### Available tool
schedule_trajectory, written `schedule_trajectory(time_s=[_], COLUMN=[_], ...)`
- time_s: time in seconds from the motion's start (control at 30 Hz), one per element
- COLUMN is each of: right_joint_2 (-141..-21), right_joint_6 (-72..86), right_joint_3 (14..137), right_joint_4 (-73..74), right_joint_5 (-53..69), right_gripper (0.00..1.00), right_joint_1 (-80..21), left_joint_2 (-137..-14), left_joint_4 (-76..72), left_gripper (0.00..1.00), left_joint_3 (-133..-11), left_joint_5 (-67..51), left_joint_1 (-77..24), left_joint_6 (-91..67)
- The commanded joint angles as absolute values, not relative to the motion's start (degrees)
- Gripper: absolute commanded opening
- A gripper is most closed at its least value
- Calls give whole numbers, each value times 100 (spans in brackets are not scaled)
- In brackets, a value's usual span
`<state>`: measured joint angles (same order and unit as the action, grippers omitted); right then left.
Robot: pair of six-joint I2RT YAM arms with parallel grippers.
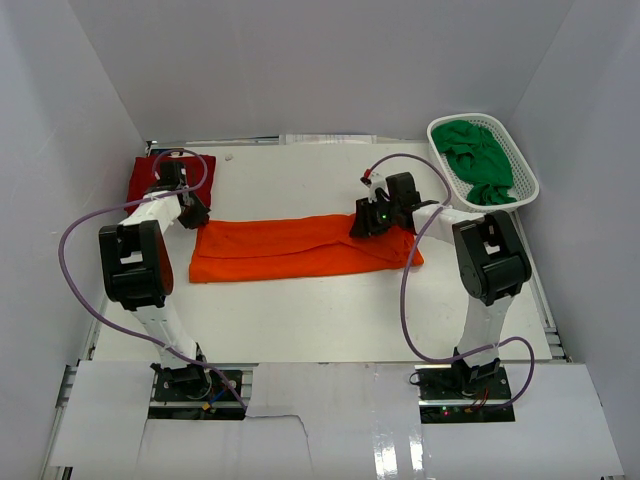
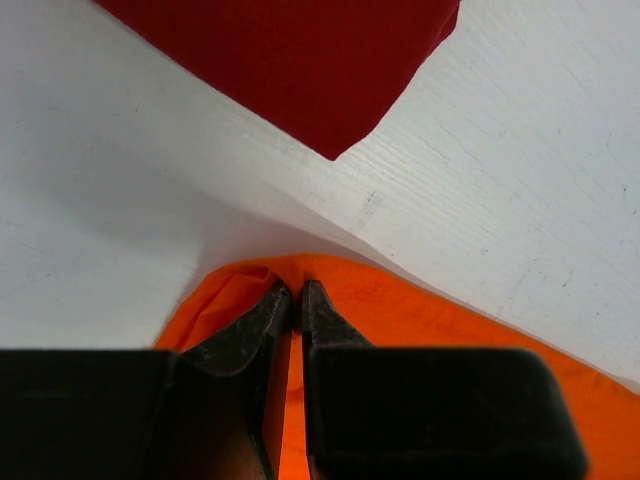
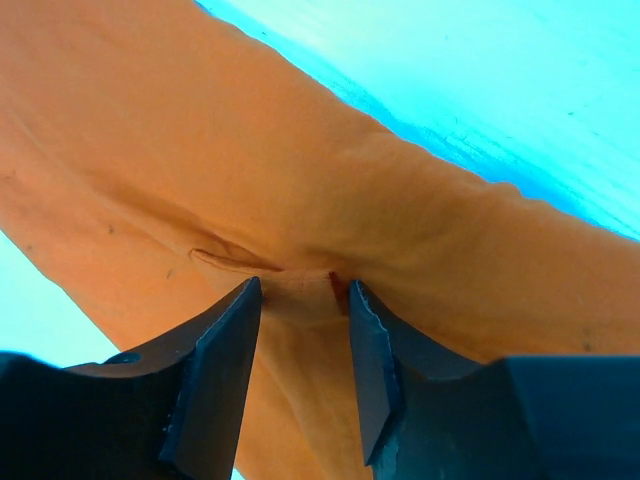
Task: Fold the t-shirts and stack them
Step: Fold the other side of the tshirt into a rectangle
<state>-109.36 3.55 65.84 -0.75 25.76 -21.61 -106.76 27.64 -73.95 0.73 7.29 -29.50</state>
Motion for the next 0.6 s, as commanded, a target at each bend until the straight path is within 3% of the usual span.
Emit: schedule_trajectory(time_s=[0.0,0.13,0.37,0.57], right_joint_2=[-10977,-10995,-10794,-10495], right_joint_6=[185,176,395,799], right_joint_3=[6776,6776,6618,6408], right_joint_4=[-325,-308,-308,-220], right_joint_5=[2689,2724,2935,3190], right_gripper=[46,37,8,8], right_joint_1=[-2188,-2188,-2197,-2285], left_joint_2=[-10564,-10564,-10564,-10573], left_joint_4=[2593,2584,2558,2540], left_gripper=[20,20,20,20], left_joint_3=[-7339,-7339,-7304,-7286], left_joint_5=[9,9,9,9], left_joint_1=[729,729,694,677], left_joint_6=[-2900,-2892,-2892,-2874])
